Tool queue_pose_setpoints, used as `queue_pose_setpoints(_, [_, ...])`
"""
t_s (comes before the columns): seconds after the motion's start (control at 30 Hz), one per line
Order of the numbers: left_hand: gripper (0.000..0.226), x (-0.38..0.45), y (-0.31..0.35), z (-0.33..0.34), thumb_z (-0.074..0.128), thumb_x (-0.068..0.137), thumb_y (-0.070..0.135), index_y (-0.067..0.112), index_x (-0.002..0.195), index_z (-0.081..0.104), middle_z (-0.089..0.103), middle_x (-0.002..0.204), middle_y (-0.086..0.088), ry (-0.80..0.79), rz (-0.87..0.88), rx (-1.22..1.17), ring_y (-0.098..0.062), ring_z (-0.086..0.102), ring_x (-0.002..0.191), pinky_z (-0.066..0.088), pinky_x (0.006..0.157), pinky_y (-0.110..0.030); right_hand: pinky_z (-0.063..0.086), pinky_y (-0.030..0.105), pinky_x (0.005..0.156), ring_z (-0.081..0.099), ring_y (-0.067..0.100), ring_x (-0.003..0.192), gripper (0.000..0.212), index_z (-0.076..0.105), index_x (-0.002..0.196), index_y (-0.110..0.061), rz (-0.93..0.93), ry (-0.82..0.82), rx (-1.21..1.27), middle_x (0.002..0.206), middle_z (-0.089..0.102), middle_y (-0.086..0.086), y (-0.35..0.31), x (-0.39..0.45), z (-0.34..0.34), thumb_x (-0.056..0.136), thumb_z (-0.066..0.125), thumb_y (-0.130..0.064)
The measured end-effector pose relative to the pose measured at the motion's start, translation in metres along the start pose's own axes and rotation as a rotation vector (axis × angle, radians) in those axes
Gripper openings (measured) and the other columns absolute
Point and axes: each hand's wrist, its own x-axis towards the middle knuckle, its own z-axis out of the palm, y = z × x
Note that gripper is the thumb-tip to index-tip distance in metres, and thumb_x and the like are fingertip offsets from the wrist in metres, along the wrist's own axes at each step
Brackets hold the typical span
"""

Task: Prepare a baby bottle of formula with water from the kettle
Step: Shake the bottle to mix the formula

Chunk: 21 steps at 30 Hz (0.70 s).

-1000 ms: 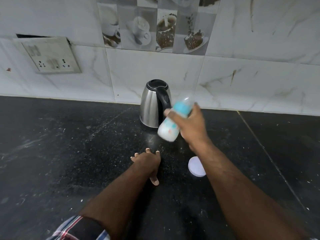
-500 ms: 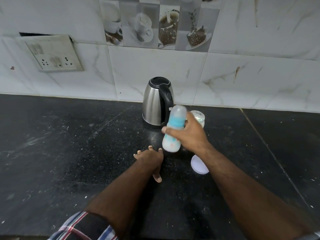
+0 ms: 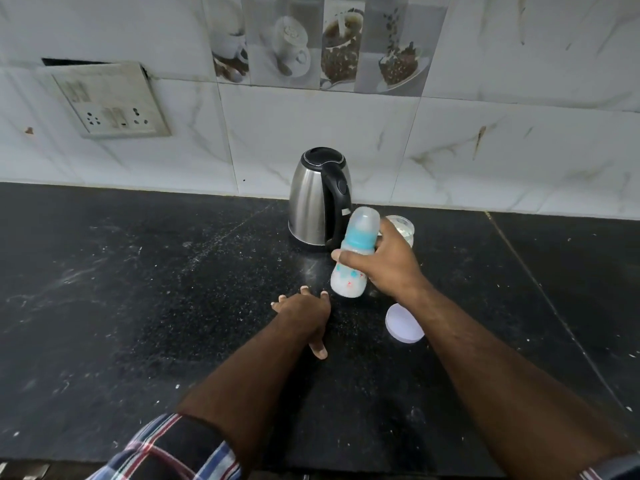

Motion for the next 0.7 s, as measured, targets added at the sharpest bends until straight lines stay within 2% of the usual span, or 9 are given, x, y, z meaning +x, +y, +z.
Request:
queue_pose_setpoints(0.1, [0.140, 0.001, 0.000, -0.001, 0.094, 0.071, 0.042, 0.023, 0.165, -0.008, -0.004, 0.172, -0.024, 0.003, -0.001, -0.002, -0.060, 0.019, 0.151, 0.029, 0.114, -0.076, 0.060, 0.027, 0.068, 0.070, 0.000, 0.077, 0.068, 0.058, 0.110, -0.024, -0.032, 0.270, 0.287, 0.093, 0.071, -0.011, -0.014, 0.012, -0.008, 0.056, 0.090, -0.051])
queue_pose_setpoints(0.13, [0.140, 0.001, 0.000, -0.001, 0.093, 0.071, 0.042, 0.022, 0.165, -0.008, -0.004, 0.172, -0.024, 0.001, -0.001, -0.003, -0.060, 0.019, 0.151, 0.029, 0.115, -0.076, 0.058, 0.024, 0.066, 0.069, -0.002, 0.076, 0.065, 0.057, 0.107, -0.025, -0.044, 0.305, 0.348, 0.091, 0.070, -0.012, -0.016, 0.015, -0.009, 0.056, 0.088, -0.052])
queue_pose_setpoints(0.17, [0.140, 0.001, 0.000, -0.001, 0.093, 0.071, 0.042, 0.022, 0.165, -0.008, -0.005, 0.172, -0.024, -0.003, -0.002, 0.001, -0.060, 0.019, 0.150, 0.029, 0.115, -0.076, 0.057, 0.024, 0.066, 0.070, -0.002, 0.077, 0.065, 0.055, 0.106, -0.029, -0.034, 0.244, 0.331, 0.093, 0.070, -0.012, -0.018, 0.013, -0.010, 0.055, 0.086, -0.054])
queue_pose_setpoints(0.23, [0.138, 0.001, 0.000, -0.001, 0.093, 0.072, 0.040, 0.023, 0.166, -0.006, -0.006, 0.172, -0.023, -0.016, 0.001, 0.008, -0.061, 0.017, 0.150, 0.028, 0.114, -0.076, 0.058, 0.027, 0.070, 0.072, 0.002, 0.086, 0.069, 0.054, 0.110, -0.034, 0.044, -0.053, 0.092, 0.101, 0.071, -0.011, -0.006, 0.000, -0.004, 0.055, 0.088, -0.056])
queue_pose_setpoints(0.27, [0.137, 0.002, -0.001, -0.002, 0.093, 0.072, 0.040, 0.023, 0.166, -0.005, -0.006, 0.172, -0.023, -0.023, 0.002, 0.003, -0.062, 0.016, 0.150, 0.028, 0.115, -0.076, 0.058, 0.028, 0.071, 0.072, 0.005, 0.090, 0.068, 0.054, 0.115, -0.033, 0.068, -0.138, 0.002, 0.104, 0.071, -0.010, 0.002, -0.006, 0.000, 0.061, 0.090, -0.053])
queue_pose_setpoints(0.4, [0.139, 0.003, -0.001, -0.001, 0.093, 0.072, 0.042, 0.024, 0.165, -0.008, -0.006, 0.172, -0.023, -0.015, -0.002, 0.004, -0.061, 0.017, 0.150, 0.028, 0.115, -0.076, 0.055, 0.018, 0.065, 0.073, 0.006, 0.090, 0.049, 0.059, 0.113, -0.031, 0.136, -0.003, 0.226, 0.100, 0.072, -0.009, 0.012, 0.003, -0.003, 0.075, 0.090, -0.036])
queue_pose_setpoints(0.5, [0.140, 0.003, -0.001, 0.000, 0.094, 0.071, 0.041, 0.024, 0.165, -0.008, -0.005, 0.172, -0.023, -0.009, 0.002, -0.002, -0.060, 0.017, 0.151, 0.027, 0.115, -0.076, 0.053, 0.017, 0.063, 0.072, -0.001, 0.084, 0.044, 0.059, 0.102, -0.035, 0.135, 0.021, 0.169, 0.090, 0.071, -0.014, 0.019, 0.010, -0.009, 0.072, 0.092, -0.034])
queue_pose_setpoints(0.6, [0.139, 0.003, -0.001, 0.000, 0.093, 0.072, 0.040, 0.023, 0.165, -0.009, -0.006, 0.172, -0.023, -0.014, 0.001, -0.011, -0.060, 0.016, 0.151, 0.026, 0.115, -0.076, 0.050, 0.019, 0.068, 0.067, 0.003, 0.087, 0.055, 0.054, 0.109, -0.037, 0.110, -0.015, 0.000, 0.098, 0.064, -0.021, 0.027, 0.012, -0.012, 0.070, 0.093, -0.034])
queue_pose_setpoints(0.7, [0.139, 0.002, -0.001, -0.001, 0.093, 0.073, 0.040, 0.023, 0.165, -0.009, -0.007, 0.172, -0.022, -0.016, 0.001, -0.017, -0.059, 0.015, 0.152, 0.025, 0.116, -0.076, 0.052, 0.033, 0.085, 0.063, 0.012, 0.103, 0.073, 0.051, 0.129, -0.029, 0.084, -0.054, -0.134, 0.112, 0.064, -0.012, 0.034, 0.016, -0.010, 0.070, 0.094, -0.033])
